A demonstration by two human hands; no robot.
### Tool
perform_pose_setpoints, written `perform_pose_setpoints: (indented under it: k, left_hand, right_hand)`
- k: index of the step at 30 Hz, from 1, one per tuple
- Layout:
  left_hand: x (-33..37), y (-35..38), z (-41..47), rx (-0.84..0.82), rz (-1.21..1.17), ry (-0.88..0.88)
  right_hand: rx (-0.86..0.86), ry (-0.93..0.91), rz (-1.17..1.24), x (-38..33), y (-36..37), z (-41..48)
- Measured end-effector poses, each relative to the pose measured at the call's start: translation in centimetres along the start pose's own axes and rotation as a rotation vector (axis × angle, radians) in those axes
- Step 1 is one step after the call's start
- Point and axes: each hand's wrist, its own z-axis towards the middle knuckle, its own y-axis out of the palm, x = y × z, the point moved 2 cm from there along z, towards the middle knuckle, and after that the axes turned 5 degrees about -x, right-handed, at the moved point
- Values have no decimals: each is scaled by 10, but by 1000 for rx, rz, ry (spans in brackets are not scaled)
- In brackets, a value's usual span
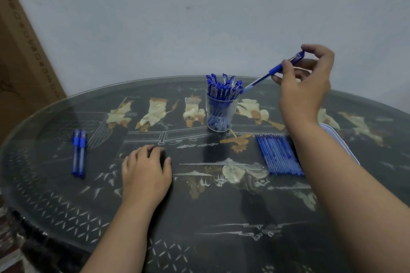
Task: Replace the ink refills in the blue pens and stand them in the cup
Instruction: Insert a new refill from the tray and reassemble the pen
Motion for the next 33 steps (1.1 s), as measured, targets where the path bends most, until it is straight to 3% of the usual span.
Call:
perform_pose_setpoints:
  k: [14, 20, 29, 33]
  left_hand:
    - [0, 0, 1, 4, 2, -6]
    - [1, 0, -1, 3, 5, -5]
    - [0, 0, 0, 3, 3, -2]
    - [1, 0, 0, 1, 3, -4]
  right_hand:
    - [-333, -9, -431, 47, 40, 1]
    - [-483, 84, -616, 60, 50, 0]
    - [-517, 261, -524, 64, 47, -8]
    - [-447, 317, -430, 56, 38, -23]
